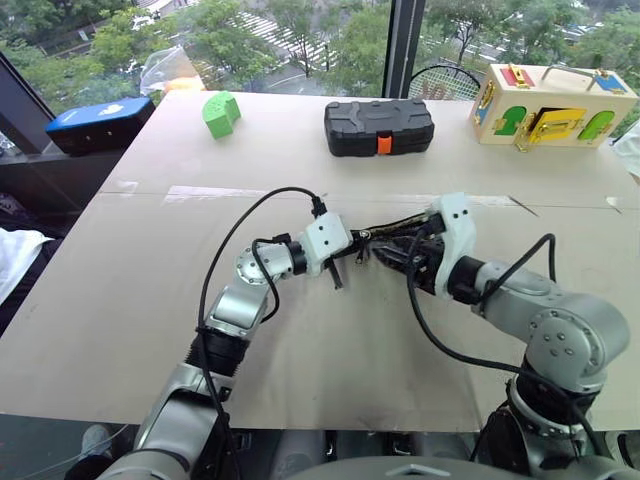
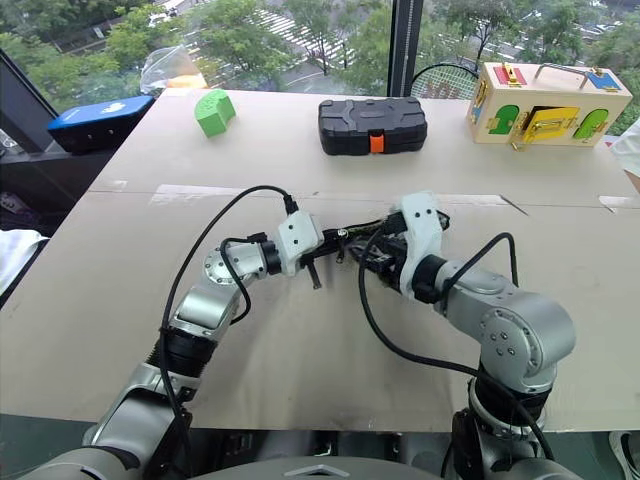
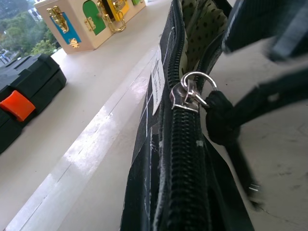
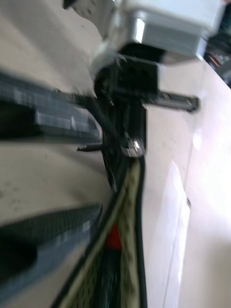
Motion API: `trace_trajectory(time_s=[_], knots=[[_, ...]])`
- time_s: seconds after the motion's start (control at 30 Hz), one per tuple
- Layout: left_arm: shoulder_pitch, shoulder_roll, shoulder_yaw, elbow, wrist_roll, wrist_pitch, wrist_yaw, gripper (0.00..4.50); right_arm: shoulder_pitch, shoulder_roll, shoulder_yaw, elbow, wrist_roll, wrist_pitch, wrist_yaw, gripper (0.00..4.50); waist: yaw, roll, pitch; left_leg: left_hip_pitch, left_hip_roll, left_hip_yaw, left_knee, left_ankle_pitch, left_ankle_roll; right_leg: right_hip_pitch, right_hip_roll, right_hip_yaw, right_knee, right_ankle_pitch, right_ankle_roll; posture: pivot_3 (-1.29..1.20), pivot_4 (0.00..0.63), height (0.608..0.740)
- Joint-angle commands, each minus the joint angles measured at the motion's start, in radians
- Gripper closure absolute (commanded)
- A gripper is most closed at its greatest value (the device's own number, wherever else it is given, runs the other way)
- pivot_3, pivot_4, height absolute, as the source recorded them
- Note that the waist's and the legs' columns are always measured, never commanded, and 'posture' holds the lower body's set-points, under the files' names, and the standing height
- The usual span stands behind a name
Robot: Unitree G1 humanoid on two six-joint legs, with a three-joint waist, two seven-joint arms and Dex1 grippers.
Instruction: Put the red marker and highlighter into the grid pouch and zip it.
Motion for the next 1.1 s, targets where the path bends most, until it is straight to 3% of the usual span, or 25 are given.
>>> trace_trajectory(time_s=[0.03,0.47,1.1], knots=[[-0.016,-0.004,0.003,-0.011,-0.003,-0.009,0.004,4.50,0.002,0.000,0.024,-0.022,0.006,-0.050,-0.006,1.23,0.000,0.000,0.000,0.000,0.000,0.000,0.000,0.000,0.000,0.000,0.000,0.000,0.000,0.000,0.000,0.00,0.150,0.740],[-0.024,-0.003,0.005,-0.014,-0.007,0.008,-0.001,4.50,-0.018,0.016,0.031,-0.028,0.090,-0.047,0.032,1.23,0.000,0.000,0.000,0.000,0.000,0.000,0.000,0.000,0.000,0.000,0.000,0.000,-0.001,0.000,0.000,0.00,0.150,0.740],[0.005,0.012,-0.006,-0.043,0.006,-0.015,-0.019,4.50,-0.104,-0.033,0.121,0.176,0.011,-0.154,-0.012,1.23,-0.001,0.000,0.000,0.000,0.000,0.000,-0.001,0.000,0.000,0.000,0.000,0.000,-0.002,0.000,0.000,0.00,0.150,0.740]])
